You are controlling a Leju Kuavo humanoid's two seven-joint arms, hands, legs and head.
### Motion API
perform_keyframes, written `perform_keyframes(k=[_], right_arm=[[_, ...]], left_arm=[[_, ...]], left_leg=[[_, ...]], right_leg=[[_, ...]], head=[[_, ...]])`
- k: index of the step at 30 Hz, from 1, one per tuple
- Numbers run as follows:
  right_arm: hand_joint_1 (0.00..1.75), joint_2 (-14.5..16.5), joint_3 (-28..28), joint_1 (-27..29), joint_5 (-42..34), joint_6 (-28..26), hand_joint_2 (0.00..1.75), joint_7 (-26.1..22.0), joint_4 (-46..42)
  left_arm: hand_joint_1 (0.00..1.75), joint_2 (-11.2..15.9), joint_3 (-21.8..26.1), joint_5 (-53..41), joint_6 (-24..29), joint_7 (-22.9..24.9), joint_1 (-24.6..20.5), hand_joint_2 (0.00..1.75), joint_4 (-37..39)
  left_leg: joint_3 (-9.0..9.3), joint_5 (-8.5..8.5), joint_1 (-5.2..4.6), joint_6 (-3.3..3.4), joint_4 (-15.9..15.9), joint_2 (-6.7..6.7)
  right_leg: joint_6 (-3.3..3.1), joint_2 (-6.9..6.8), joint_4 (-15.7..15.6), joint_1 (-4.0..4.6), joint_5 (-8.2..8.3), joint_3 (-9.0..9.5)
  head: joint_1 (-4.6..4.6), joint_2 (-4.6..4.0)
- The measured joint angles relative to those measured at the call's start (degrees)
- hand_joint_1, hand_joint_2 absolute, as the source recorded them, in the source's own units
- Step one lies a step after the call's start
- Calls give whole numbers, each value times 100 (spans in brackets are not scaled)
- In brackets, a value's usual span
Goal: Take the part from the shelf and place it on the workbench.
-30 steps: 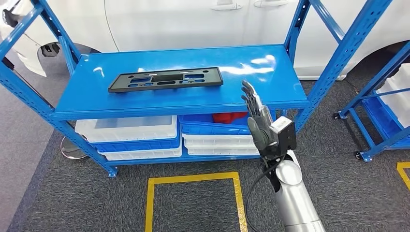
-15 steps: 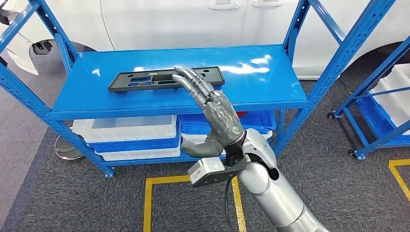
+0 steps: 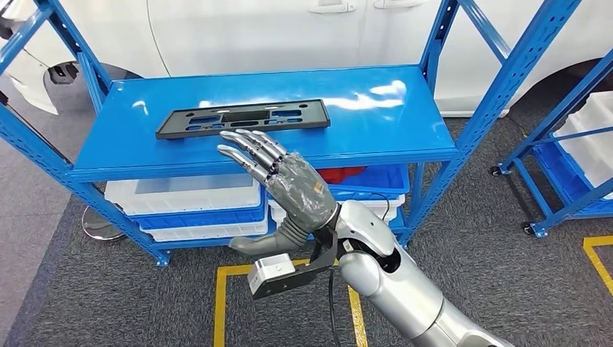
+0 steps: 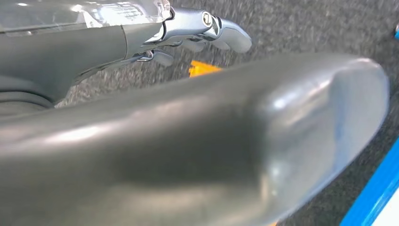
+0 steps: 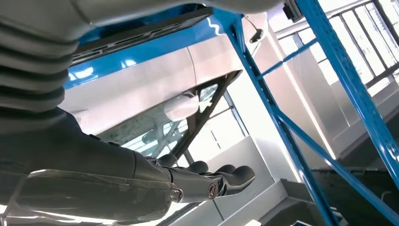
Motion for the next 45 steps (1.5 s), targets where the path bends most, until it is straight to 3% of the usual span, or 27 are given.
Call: perform_keyframes(k=[2,4,5,6,7,9,10,12,14,16,17,20,21,22,24,26,29,31,32,35,36,37,38,40,41,42,45], right_arm=[[0,-2,54,-71,-71,-45,175,9,117],[0,-3,85,-122,-186,-108,175,-24,279],[0,-3,97,-138,-239,-135,175,-47,364],[0,-3,109,-157,-285,-157,175,-66,442],[0,-2,119,-180,-315,-172,175,-75,501],[0,2,132,-244,-353,-196,175,-83,589],[0,5,136,-279,-364,-201,175,-84,623],[0,8,144,-321,-377,-207,175,-86,676],[0,8,153,-336,-386,-209,87,-84,705],[0,8,155,-360,-401,-219,0,-78,718],[0,8,154,-375,-411,-226,0,-68,723],[0,-5,152,-373,-448,-247,0,-35,761],[0,-11,150,-358,-462,-262,0,-31,779],[0,-16,147,-347,-476,-280,0,-32,796],[0,-20,126,-339,-493,-319,0,-41,821],[0,-19,101,-347,-499,-339,0,-54,843],[0,-6,66,-354,-500,-339,0,-42,859],[0,26,30,-368,-495,-327,0,-22,858],[0,44,16,-381,-491,-321,0,-12,856],[0,68,6,-390,-481,-311,0,22,858],[0,70,6,-380,-480,-309,0,27,859],[0,72,3,-373,-480,-308,0,28,859],[0,74,-1,-369,-480,-308,0,28,859],[0,81,-21,-367,-480,-306,0,28,859],[0,85,-32,-365,-480,-305,0,28,859],[0,87,-41,-361,-479,-302,0,30,859],[0,88,-67,-338,-483,-298,0,31,853]], left_arm=[[0,-4,14,1,6,-6,0,0,2],[0,-7,54,21,10,-16,14,0,5],[0,-9,77,33,11,-23,26,0,7],[0,-11,96,44,12,-31,37,0,9],[0,-12,110,50,13,-40,44,0,11],[0,-12,136,53,13,-58,46,0,12],[0,-12,148,53,13,-64,44,0,13],[0,-13,172,53,13,-68,46,0,15],[0,-15,195,53,13,-69,53,0,16],[0,-21,215,48,11,-73,52,0,16],[0,-24,224,42,11,-74,44,0,16],[0,-24,239,16,11,-76,34,0,17],[0,-24,242,12,11,-76,41,0,17],[0,-25,243,9,11,-76,48,0,18],[0,-31,245,4,10,-78,56,0,19],[0,-46,246,-1,9,-82,48,0,28],[0,-55,248,-9,10,-89,37,0,36],[0,-55,248,-30,9,-96,23,0,36],[0,-54,248,-41,8,-98,11,0,36],[0,-48,249,-56,7,-100,5,0,37],[0,-46,249,-58,7,-100,19,0,39],[0,-46,249,-61,7,-100,32,0,42],[0,-45,250,-68,6,-100,43,0,43],[0,-38,252,-81,3,-100,52,0,46],[0,-33,254,-92,1,-100,51,0,49],[0,-30,255,-102,-2,-100,52,0,51],[0,-30,256,-129,-4,-103,53,0,53]], left_leg=[[-257,-266,21,-61,539,-10],[-675,-553,35,-105,1313,-11],[-816,-573,40,-116,1527,-11],[-843,-472,43,-119,1507,-11],[-756,-274,45,-114,1263,-11],[-395,146,37,-76,454,-15],[-251,245,26,-38,145,-20],[-147,227,3,43,-93,-28],[-118,206,16,115,-127,-34],[-37,179,36,181,-155,-39],[6,160,39,210,-167,-40],[90,72,24,253,-167,-37],[128,38,21,251,-166,-39],[177,1,20,244,-164,-40],[290,-89,19,217,-165,-43],[357,-173,10,161,-161,-41],[417,-233,-1,60,-133,-24],[386,-272,5,4,70,-22],[264,-331,14,-26,317,-24],[-420,-689,34,-95,1317,-28],[-590,-742,36,-101,1461,-27],[-668,-685,36,-96,1415,-27],[-651,-496,35,-82,1174,-27],[-487,87,20,-31,417,-28],[-418,252,7,4,137,-27],[-378,344,-8,38,-28,-28],[-313,348,-15,125,-103,-34]], right_leg=[[-41,-4,-31,-21,-3,42],[-61,-1,-28,-18,-29,59],[-62,6,-26,-17,-45,73],[-56,14,-23,-17,-64,95],[-46,22,-22,-18,-88,129],[-12,29,-20,-9,-147,202],[12,32,-19,0,-170,220],[65,34,-17,19,-189,232],[115,34,6,24,-199,246],[164,28,219,20,-290,165],[189,24,494,14,-409,14],[227,18,1613,-8,-783,-713],[223,18,1742,-13,-747,-853],[212,17,1627,-15,-586,-867],[158,7,866,-8,-33,-625],[94,-16,203,30,216,-387],[13,-8,37,43,191,-298],[-44,1,-3,17,161,-180],[-70,2,-19,4,134,-116],[-109,9,-28,0,26,12],[-108,21,-28,0,-19,64],[-105,34,-28,0,-66,126],[-97,44,-28,1,-117,199],[-69,54,-21,11,-227,338],[-46,59,-18,21,-277,382],[-18,65,-20,30,-323,407],[68,74,19,42,-356,461]], head=[[-14,-1],[-19,-2],[-19,-1],[-19,-1],[-19,0],[-17,-1],[-18,-1],[-13,-1],[-10,0],[1,0],[6,0],[17,0],[18,-1],[18,-1],[20,-1],[15,0],[14,0],[2,0],[-9,0],[-31,0],[-32,0],[-32,0],[-33,0],[-31,-1],[-31,-1],[-32,-1],[-32,0]])
